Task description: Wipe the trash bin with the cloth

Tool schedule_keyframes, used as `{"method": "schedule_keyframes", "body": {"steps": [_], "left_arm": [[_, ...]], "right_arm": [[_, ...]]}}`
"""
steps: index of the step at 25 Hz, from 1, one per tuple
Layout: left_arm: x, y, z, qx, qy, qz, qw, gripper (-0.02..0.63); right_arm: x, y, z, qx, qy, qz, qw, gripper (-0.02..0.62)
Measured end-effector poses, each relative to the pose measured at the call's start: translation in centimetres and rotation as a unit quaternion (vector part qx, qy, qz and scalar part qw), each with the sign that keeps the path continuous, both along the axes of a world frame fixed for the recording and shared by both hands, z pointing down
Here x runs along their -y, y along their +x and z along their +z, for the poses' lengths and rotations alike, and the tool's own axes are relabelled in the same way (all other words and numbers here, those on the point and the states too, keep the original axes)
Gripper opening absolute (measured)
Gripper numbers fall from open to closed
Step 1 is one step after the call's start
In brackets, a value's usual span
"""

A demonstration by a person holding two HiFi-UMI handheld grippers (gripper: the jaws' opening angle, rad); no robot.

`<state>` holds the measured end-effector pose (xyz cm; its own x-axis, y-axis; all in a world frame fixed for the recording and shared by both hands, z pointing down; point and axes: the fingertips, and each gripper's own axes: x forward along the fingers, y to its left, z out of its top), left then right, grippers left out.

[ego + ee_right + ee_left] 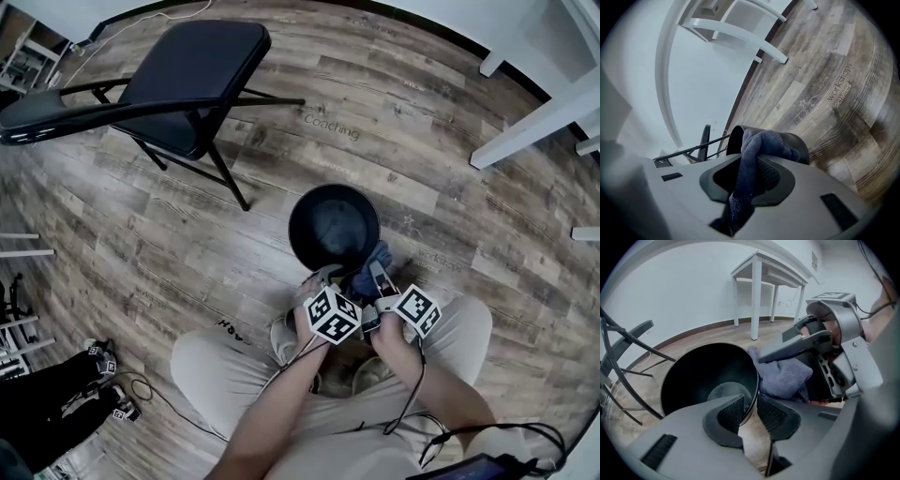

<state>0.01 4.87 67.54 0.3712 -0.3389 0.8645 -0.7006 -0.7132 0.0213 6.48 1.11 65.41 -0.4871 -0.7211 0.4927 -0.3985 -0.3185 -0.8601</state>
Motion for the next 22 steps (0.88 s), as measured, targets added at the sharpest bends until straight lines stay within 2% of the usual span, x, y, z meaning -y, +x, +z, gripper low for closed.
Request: {"method": "schedule_keyframes", "body": {"steps": [4,12,15,19,22], "left_arm": [[0.0,0.1,-0.1,0.003,-0.001,-0.001,1.0000,0.095],[0.1,0.9,-0.1,0.002,0.019,0.006,0.9998,0.083],[0.0,1.1,-0.1,-0.008,0.016,0.002,0.9998,0.076],[0.0,1.3,-0.3,-0.048,-0.004,-0.033,0.9983,0.071],[0.0,1.5,-0.4,-0.055,-0.003,-0.041,0.9976,0.061]], "right_arm": [[-0.1,0.2,0.5,-0.013,0.008,-0.001,1.000,0.071],[-1.1,0.3,5.7,-0.053,-0.028,-0.008,0.998,0.071],[-1.0,0.5,8.3,-0.061,-0.052,0.002,0.997,0.070],[-0.3,0.7,11.4,-0.079,-0.057,0.011,0.995,0.070],[0.0,0.9,14.4,-0.084,-0.072,0.015,0.994,0.070]]}}
